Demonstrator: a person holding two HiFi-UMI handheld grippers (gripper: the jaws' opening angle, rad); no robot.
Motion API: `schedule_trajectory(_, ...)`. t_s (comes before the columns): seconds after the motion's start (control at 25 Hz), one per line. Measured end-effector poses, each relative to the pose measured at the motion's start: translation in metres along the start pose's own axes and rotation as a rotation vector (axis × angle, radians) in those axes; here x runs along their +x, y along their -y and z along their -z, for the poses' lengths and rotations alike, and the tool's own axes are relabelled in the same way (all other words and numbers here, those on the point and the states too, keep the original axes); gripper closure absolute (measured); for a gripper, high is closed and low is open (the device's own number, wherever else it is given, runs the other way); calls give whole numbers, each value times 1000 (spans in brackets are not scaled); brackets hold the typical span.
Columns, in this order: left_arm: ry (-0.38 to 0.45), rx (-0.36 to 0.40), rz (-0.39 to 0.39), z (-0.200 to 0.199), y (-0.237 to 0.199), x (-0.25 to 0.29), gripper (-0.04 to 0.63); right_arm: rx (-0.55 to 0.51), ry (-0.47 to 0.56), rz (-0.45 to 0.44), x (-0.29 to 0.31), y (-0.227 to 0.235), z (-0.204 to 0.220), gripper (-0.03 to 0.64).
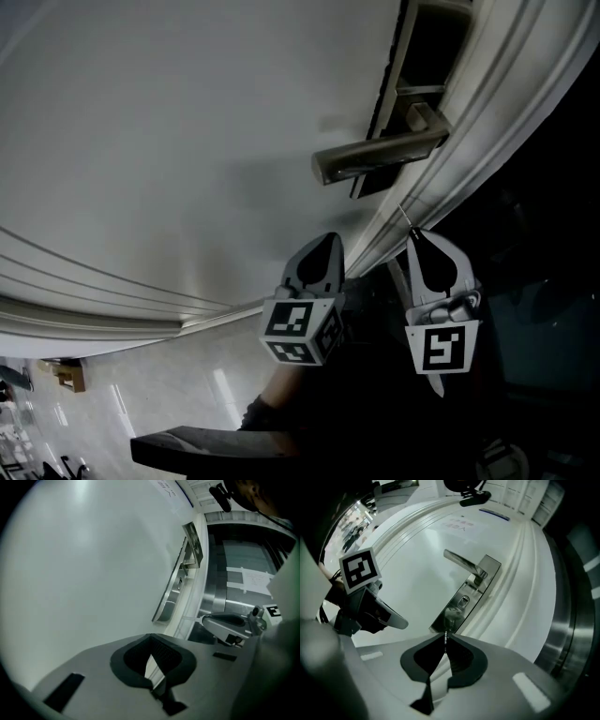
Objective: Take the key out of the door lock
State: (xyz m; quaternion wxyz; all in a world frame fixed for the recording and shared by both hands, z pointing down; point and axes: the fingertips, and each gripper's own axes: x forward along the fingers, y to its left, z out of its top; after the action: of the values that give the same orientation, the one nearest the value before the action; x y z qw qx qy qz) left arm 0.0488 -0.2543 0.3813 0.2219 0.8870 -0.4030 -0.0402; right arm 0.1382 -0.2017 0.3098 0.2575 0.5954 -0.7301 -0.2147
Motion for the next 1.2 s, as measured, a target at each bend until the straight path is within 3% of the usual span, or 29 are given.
schedule_trajectory(0.24,-21,-9,-13,9,-7,-4,595,128,-37,-76,-6,-10,16,604)
schedule_trajectory(1.2,-25,-4,10,11,4,-3,595,79,-61,-83,-15,-6,19,604)
